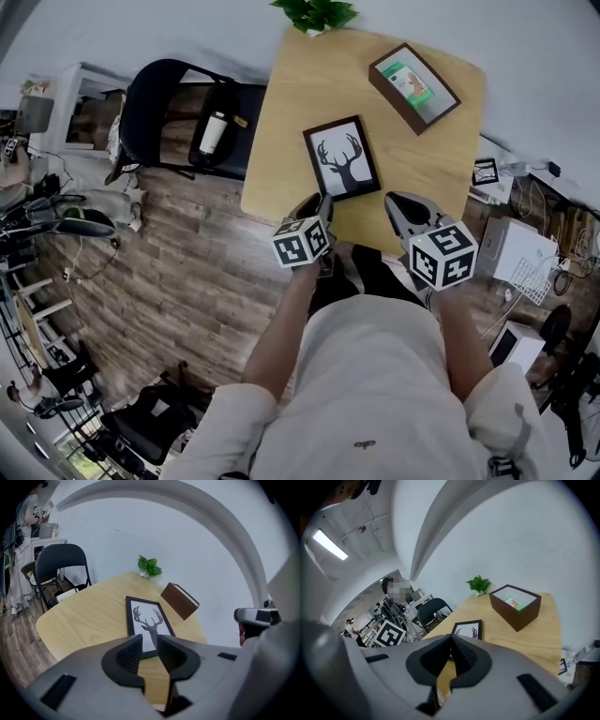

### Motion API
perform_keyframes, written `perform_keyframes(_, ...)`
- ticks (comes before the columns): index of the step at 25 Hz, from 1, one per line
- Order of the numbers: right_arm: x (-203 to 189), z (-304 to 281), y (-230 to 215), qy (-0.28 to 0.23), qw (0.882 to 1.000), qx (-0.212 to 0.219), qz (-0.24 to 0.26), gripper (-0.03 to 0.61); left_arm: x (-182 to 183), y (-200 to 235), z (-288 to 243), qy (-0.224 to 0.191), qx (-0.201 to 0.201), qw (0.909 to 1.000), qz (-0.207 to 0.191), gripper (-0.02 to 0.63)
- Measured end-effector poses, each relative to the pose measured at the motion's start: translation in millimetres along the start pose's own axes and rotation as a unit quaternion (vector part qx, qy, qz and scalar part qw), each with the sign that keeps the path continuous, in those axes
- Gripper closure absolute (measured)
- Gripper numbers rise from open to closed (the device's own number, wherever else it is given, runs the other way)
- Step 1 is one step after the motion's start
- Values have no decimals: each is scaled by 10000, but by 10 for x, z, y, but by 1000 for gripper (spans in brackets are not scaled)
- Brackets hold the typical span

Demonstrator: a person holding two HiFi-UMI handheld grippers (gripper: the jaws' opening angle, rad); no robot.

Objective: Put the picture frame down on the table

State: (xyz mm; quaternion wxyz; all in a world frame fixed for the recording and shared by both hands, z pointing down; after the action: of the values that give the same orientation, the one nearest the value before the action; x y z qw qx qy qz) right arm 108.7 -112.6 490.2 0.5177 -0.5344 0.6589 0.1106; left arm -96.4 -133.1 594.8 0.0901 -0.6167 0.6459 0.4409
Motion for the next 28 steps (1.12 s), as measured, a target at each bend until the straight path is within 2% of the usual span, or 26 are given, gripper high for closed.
perform_keyframes(7, -120, 159, 311, -164, 9993, -323, -119, 580, 89, -5, 353, -87, -356, 9989, -275, 537)
perform_keyframes(10, -184, 266, 468, -260, 9985, -464, -156, 580, 136, -59, 546, -171, -524, 9971, -533, 546)
perform_keyframes(15, -257, 439, 755, -448, 9969, -622, -152, 580, 151, -131, 896, -276, -725, 9907, -1119, 551)
perform_keyframes(23, -365, 687, 1192, -789, 9935, -815, -110, 580, 110, -177, 1404, -455, -1100, 9827, -1417, 572)
perform_keyframes(28, -446, 829, 1423, -1040, 9905, -897, -106, 580, 111, -284, 1752, -611, -1356, 9733, -1750, 588)
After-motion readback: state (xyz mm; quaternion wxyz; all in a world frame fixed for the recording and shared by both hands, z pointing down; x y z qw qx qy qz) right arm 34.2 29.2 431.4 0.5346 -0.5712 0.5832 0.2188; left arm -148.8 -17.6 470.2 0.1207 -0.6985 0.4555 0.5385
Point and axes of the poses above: the fingertips, and each gripper's own axes: z backward along the fingers, y to its left, x out of its top, the point moved 7 cm from there along z, backward along the fingers, and after that the axes turned 10 degrees about -y, right-handed, at the moved point
